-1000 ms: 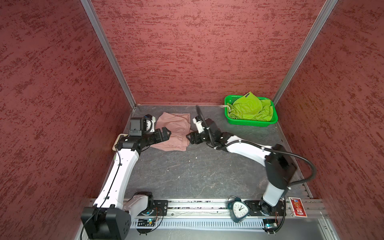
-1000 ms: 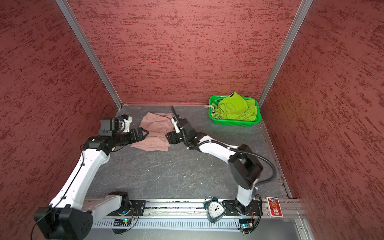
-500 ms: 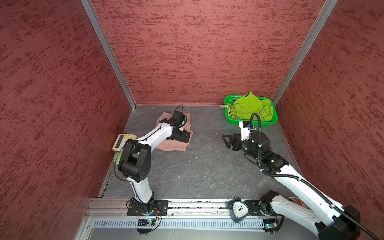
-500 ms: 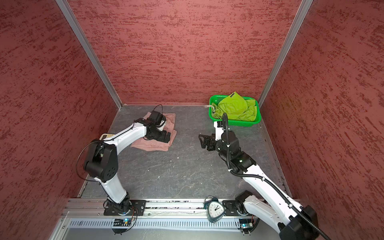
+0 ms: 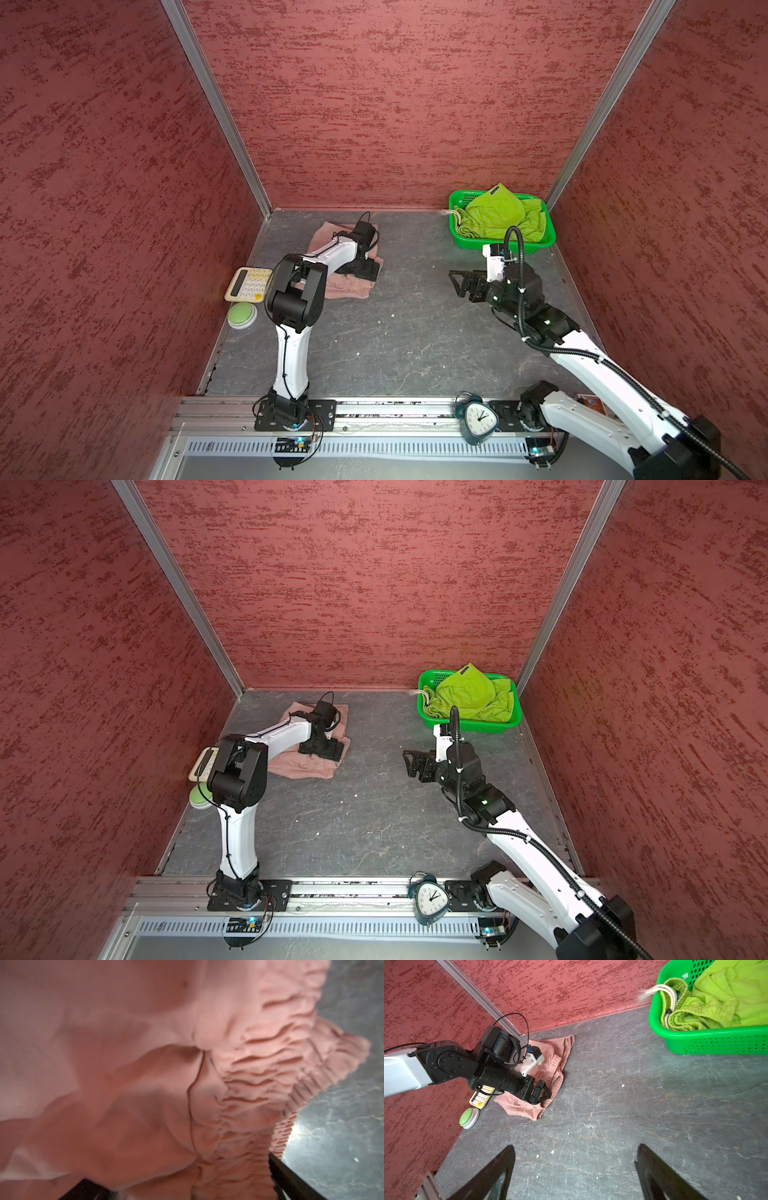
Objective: Fold and stack the shorts
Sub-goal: 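Slide the pink shorts toward the far wall with left gripper while right reaches basket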
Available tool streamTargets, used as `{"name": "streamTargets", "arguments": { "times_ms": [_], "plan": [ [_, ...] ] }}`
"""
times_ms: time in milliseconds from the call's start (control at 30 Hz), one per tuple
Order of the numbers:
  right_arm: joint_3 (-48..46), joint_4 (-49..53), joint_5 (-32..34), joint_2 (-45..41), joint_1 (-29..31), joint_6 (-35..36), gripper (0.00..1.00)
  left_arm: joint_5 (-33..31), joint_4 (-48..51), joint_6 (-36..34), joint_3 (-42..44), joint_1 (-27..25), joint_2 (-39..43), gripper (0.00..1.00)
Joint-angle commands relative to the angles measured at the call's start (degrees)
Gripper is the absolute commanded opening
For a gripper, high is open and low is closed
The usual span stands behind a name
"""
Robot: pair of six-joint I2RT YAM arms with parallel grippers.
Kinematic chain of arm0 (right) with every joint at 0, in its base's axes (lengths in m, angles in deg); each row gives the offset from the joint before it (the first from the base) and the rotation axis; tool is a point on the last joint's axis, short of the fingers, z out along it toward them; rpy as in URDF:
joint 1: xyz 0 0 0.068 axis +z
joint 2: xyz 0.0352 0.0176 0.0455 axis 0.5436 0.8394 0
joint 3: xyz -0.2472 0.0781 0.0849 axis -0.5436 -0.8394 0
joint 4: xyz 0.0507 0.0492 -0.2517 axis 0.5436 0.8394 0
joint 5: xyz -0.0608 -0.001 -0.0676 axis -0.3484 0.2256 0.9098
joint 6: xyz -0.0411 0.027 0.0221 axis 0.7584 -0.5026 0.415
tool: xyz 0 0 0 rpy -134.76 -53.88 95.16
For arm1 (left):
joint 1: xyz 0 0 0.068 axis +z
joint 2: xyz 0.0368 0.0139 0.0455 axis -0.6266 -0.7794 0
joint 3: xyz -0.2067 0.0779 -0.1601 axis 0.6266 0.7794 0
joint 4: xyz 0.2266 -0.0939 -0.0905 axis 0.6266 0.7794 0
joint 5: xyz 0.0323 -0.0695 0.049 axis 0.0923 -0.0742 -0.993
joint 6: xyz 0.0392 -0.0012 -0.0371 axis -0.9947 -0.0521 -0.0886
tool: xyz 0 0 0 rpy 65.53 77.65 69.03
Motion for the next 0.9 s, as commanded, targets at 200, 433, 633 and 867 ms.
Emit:
{"name": "streamTargets", "arguments": {
  "times_ms": [200, 433, 633, 867],
  "plan": [
    [5.3, -2.3, -0.5, 6.3, -5.0, 3.3, 0.93, -1.5, -0.9, -4.4, -8.8, 8.9, -7.6, 0.99],
    [12.5, -1.9, 0.2, 13.5, -8.9, 6.1, 0.93, -1.8, -2.4, -8.7, -12.8, 10.3, -9.4, 0.99],
    [30.7, 14.2, 4.8, 26.4, -13.1, 11.7, 0.96, 4.1, 0.0, -3.8, -15.3, 9.3, -0.3, 0.99],
    [50.1, 25.1, 10.6, 46.6, -20.2, 16.6, 0.98, 13.7, -2.2, 2.0, -7.1, 9.4, 19.3, 0.99]
  ]
}}
